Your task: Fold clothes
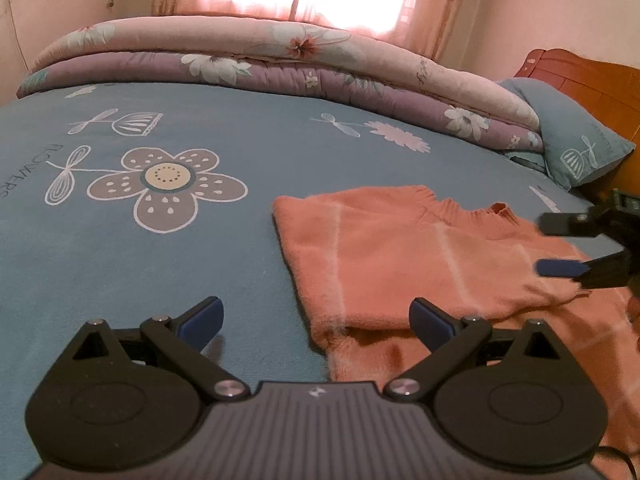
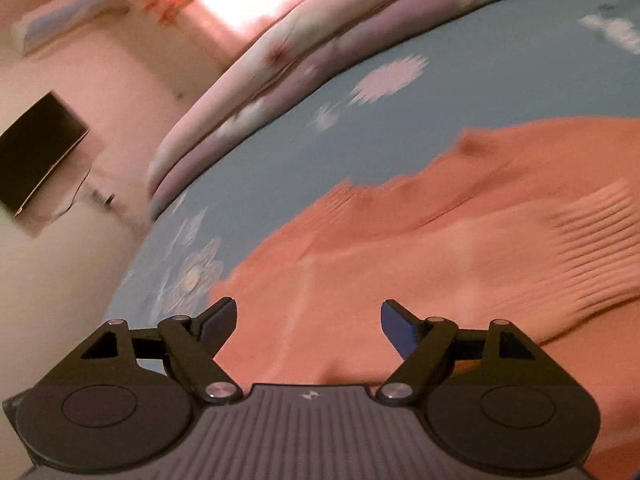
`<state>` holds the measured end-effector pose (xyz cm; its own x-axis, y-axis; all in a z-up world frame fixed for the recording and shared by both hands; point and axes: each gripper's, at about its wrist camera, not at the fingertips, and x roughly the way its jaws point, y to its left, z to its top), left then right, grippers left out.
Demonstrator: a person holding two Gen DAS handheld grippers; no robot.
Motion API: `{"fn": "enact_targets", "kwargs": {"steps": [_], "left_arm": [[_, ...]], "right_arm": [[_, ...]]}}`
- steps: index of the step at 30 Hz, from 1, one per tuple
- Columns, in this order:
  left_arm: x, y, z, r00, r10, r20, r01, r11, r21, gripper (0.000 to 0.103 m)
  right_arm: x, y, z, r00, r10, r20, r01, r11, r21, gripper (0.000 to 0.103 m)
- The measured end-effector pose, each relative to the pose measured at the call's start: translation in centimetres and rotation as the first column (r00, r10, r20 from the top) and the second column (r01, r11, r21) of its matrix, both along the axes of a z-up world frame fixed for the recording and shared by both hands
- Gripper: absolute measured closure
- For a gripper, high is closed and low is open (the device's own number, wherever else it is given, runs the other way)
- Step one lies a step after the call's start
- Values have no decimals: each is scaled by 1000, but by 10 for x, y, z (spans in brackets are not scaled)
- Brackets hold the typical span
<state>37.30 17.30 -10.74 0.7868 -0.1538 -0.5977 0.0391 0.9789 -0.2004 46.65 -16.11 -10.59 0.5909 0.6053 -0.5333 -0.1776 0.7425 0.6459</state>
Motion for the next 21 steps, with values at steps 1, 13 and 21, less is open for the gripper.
{"fn": "enact_targets", "kwargs": {"steps": [1,13,21], "left_arm": [[0,0,0,1000,-1,-1,1,1000,0,4],[-2,7,1,1000,20,-5,-20,1000,-20,4],[1,4,-1,1000,23,-17,-23,1000,2,4]], "right_arm": [[1,13,-2,999,32,-1,-32,999,-1,20],[-29,-61,-20,982,-188,-26,187,981,-42,20],[-17,-39,-5,984,-176,22,177,980,-95,16]]}}
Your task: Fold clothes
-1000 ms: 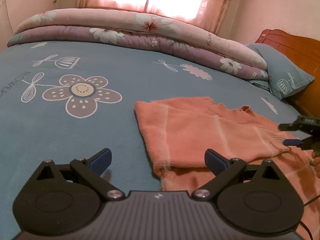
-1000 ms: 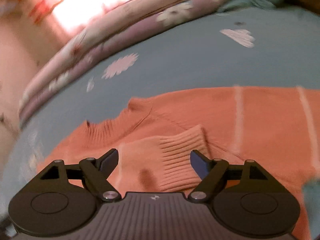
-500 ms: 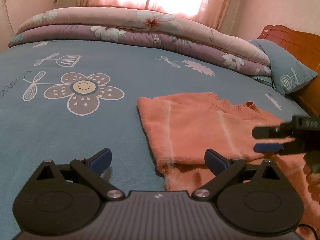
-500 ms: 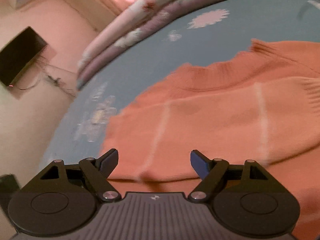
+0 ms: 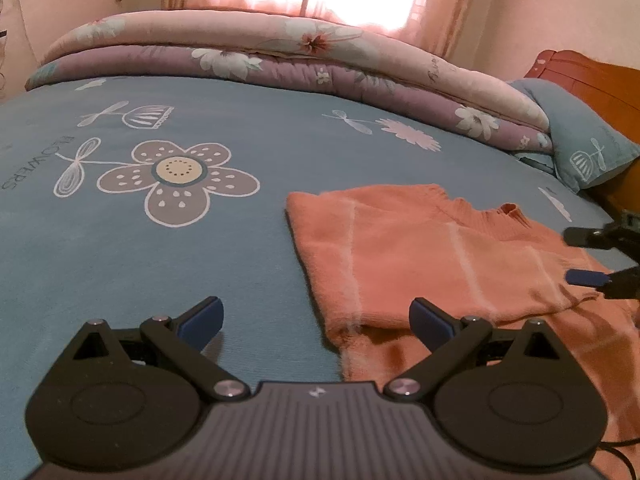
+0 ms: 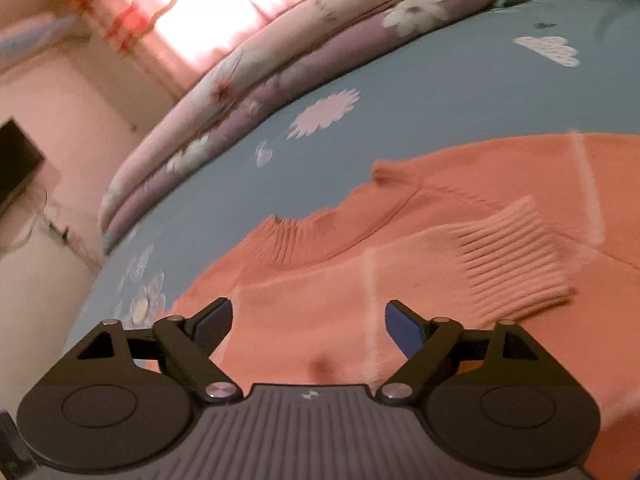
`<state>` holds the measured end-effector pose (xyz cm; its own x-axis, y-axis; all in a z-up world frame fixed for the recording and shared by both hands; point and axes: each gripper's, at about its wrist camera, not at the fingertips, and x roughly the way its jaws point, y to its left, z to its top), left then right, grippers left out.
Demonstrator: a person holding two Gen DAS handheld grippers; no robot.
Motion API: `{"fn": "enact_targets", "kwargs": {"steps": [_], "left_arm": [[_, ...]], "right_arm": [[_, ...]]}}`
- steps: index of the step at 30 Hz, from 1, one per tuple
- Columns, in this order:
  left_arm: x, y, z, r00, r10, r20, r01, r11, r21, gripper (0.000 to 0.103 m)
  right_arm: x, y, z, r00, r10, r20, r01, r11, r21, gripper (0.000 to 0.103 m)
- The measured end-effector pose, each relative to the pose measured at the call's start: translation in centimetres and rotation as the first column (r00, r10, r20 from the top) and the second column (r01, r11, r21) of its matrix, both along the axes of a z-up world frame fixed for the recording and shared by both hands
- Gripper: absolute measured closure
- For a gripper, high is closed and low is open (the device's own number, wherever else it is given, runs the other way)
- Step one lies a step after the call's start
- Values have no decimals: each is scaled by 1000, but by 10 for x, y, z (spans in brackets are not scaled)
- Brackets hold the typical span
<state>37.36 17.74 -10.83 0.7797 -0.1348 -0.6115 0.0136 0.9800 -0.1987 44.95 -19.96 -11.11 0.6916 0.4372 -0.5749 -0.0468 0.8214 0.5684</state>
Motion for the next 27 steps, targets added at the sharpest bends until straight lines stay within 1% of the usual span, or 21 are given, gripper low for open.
{"fn": "enact_targets", "kwargs": {"steps": [3,5,9,11,14,16,18,19,20,21,22,24,25,26,27], "left_arm": [[0,-1,0,1000,-3,-5,3,1000,11,4],[0,-1,-1,1000,4,-10,-4,1000,15,4],[1,6,-3,998,62,-31,-62,998,23,4],[1,12,-2,996,87,-28,-87,996,24,4],[-2,25,0,989,145,-22,-145,989,19,4],[-1,33,-2,982,188,-27,-187,981,46,4],[0,38,-5,970,241,-33,-236,966,105,4],[1,40,-7,963,269,-35,-261,955,142,4],[1,41,-8,960,278,-36,-269,950,160,4],[1,43,-9,957,287,-38,-276,945,175,4],[1,45,-10,955,295,-39,-283,940,191,4],[0,50,-9,959,281,-44,-273,952,135,4],[-1,52,-9,961,272,-45,-267,958,105,4],[-1,52,-8,963,265,-43,-260,961,96,4],[-1,52,-8,965,258,-41,-254,963,89,4]], "right_arm": [[9,9,-13,999,-18,-38,15,997,-71,16],[6,1,-17,999,-45,-29,44,998,-37,16],[-1,-16,-13,990,-139,-38,139,990,7,16],[-2,-12,-5,992,-122,-24,123,992,26,16],[7,18,6,1000,-2,25,0,997,77,16],[13,49,15,994,89,70,-95,992,88,25],[22,84,21,979,177,100,-183,981,57,54],[28,108,24,969,222,108,-225,974,23,59],[33,129,26,958,263,116,-263,965,-15,66],[38,148,27,947,297,120,-294,955,-41,69],[44,167,26,938,330,109,-325,944,-64,69],[52,203,24,922,379,81,-370,923,-106,69],[59,220,18,915,398,66,-387,912,-134,69],[66,237,11,908,416,51,-404,900,-161,69],[70,246,6,908,418,38,-404,894,-192,69]]}}
